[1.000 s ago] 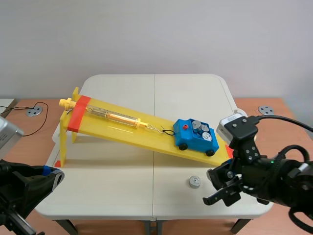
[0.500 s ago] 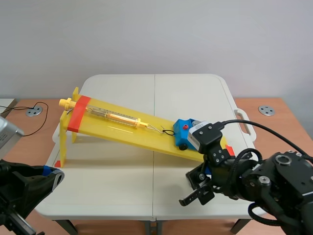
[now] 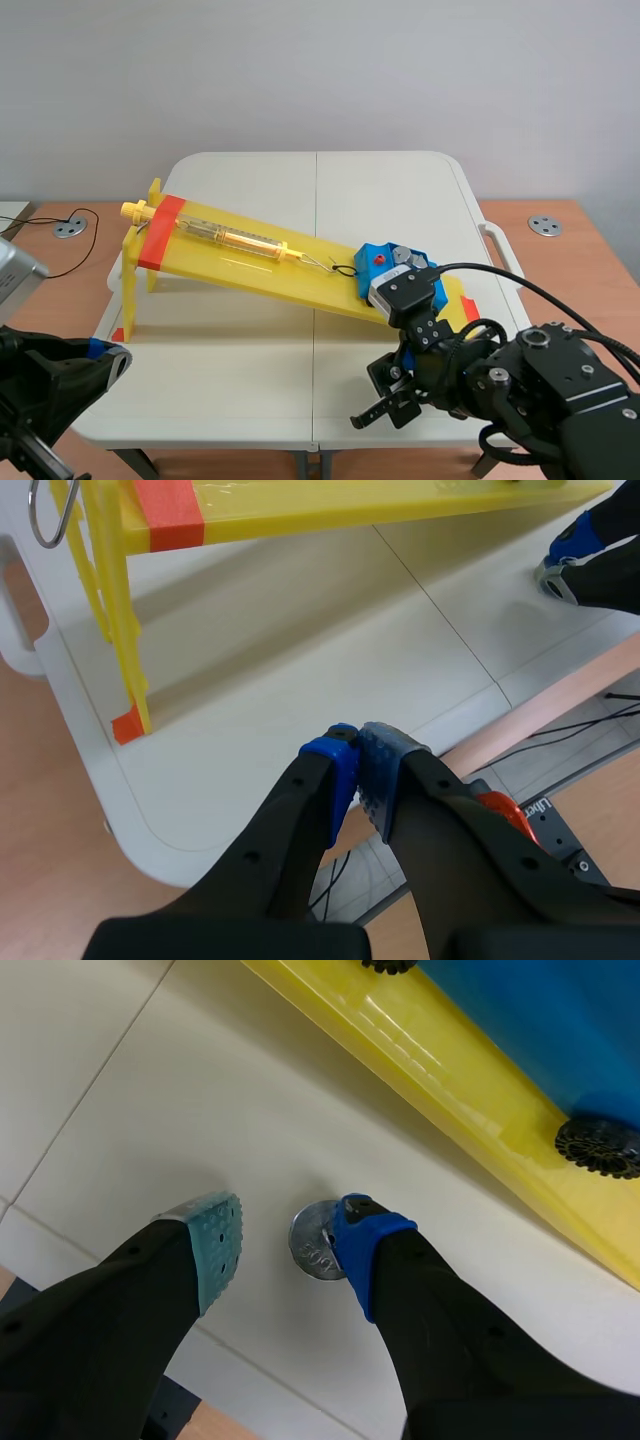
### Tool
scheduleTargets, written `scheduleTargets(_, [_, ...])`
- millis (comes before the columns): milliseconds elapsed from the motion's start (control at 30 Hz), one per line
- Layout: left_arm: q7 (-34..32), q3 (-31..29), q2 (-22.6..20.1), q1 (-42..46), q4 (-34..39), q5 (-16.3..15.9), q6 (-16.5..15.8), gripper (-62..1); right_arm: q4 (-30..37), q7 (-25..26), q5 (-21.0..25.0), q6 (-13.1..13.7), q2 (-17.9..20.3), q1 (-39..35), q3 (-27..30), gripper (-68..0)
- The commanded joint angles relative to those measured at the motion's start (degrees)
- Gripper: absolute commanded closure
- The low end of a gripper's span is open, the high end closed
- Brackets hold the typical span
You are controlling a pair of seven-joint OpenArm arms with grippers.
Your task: Place the four metal weights on the blue cart on the ramp.
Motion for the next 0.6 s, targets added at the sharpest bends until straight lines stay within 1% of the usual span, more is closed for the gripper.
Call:
scheduleTargets(0, [-5.33,-0.85,0.46,-1.31,4.15,-4.39,-1.2,-3.2,3.13,7.19,0.96,-2.14,-0.33,4.94,0.04,-20.1])
scheduleTargets(167, [-5.33,-0.85,0.46,-1.31,4.15,-4.39,-1.2,-3.2,1.53,5.88,0.81,-2.78,-0.31,4.92,0.04,-10.5])
scheduleTargets(267, [-5.33,-0.85,0.46,-1.31,4.15,-4.39,-1.2,-3.1,1.55,4.39,0.42,-2.73,0.15,4.92,0.07,-1.3])
scheduleTargets(333, [-5.33,-0.85,0.46,-1.31,4.15,-4.39,-1.2,-3.1,1.88,4.04,0.44,-2.73,0.83,4.92,0.07,-0.7])
scheduleTargets(400, [-5.33,-0.85,0.46,-1.31,4.15,-4.39,-1.2,-3.2,3.61,2.62,0.96,-2.51,1.79,4.68,0.13,-0.6])
scheduleTargets(467, [-5.31,-0.85,0.46,-1.46,4.15,-4.39,-1.2,-3.1,7.17,0.94,2.89,-2.49,3.34,3.65,0.22,-0.6])
scheduleTargets(567, [-5.33,-0.85,0.46,-1.75,4.15,-4.39,-1.2,-3.1,14.95,-0.63,5.33,-2.49,6.25,0.68,1.03,-0.7])
